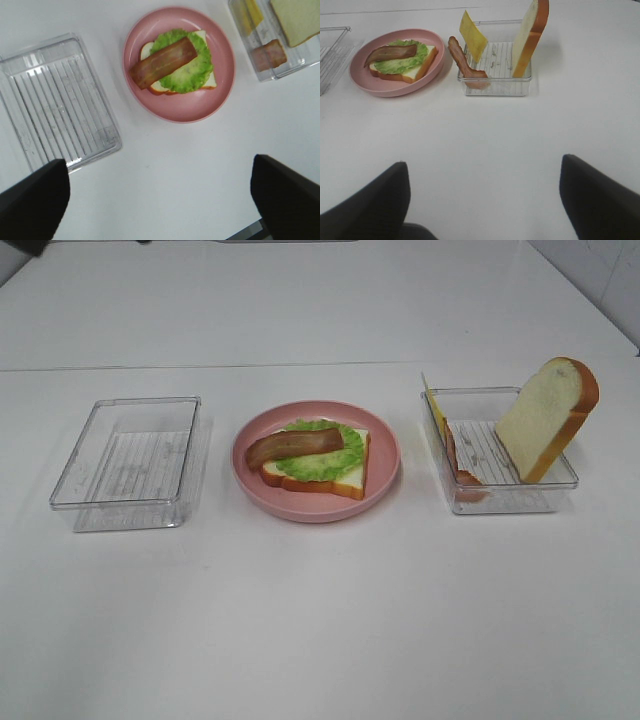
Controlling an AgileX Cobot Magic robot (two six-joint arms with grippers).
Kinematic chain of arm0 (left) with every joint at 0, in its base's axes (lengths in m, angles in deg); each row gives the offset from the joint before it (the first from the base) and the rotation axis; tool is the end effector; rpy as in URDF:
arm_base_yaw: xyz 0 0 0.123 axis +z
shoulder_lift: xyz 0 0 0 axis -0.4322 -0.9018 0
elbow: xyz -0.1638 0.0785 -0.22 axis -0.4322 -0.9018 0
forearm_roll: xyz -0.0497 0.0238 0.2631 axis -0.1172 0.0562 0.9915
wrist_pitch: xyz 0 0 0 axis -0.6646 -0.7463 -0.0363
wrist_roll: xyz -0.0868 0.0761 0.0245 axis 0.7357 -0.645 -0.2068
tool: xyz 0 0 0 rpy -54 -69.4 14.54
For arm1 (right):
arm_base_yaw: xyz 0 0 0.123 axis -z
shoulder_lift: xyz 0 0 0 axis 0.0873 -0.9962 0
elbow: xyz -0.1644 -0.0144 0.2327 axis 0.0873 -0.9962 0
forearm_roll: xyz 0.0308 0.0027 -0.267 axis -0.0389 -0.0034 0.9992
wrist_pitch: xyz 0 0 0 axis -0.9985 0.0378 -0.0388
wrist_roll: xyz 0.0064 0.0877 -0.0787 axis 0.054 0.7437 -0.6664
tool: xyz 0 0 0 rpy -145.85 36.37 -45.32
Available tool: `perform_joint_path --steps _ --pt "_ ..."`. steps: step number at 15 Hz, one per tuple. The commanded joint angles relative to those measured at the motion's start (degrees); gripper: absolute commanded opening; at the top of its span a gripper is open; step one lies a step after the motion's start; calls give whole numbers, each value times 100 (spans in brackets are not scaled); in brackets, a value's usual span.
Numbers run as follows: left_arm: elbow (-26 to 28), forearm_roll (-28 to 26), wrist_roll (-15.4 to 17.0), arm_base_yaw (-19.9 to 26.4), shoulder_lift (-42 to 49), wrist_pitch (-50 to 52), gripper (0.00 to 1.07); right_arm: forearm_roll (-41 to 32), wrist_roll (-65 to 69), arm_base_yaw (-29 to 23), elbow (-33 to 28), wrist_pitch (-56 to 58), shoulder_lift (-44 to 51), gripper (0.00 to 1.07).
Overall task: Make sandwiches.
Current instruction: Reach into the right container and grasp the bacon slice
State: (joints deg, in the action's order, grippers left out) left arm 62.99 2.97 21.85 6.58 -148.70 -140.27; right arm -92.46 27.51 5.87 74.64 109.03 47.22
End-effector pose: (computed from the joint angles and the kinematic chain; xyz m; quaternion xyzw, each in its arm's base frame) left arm 0.3336 -0.1418 0.3831 0.1258 0.9457 -0.1653 0.2501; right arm 0.0321 0.0168 0.2746 -0.0480 0.8485 0.0488 0.5248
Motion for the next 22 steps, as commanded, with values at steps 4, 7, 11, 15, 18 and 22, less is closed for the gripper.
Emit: perform_joint_path --steps 4,7,11,15,18,22 --pt "-1261 773 29 -6 2206 -447 93 -17 -29 17 -11 -52 74 77" --pt "-1942 1043 -17 -6 3146 -430 93 -17 -29 17 -11 -52 74 77" --pt "-3237 1049 -155 -6 4704 -195 93 -17 -29 17 -11 -52 74 77" --pt "-4395 1049 -613 -6 6102 57 93 -17 -29 17 -11 -52 74 77" --pt "-5162 1014 -665 -6 6996 338 93 -11 -29 17 -11 -52 74 77" --pt "-6228 985 -665 -6 8359 539 93 -11 -29 17 34 -120 69 77"
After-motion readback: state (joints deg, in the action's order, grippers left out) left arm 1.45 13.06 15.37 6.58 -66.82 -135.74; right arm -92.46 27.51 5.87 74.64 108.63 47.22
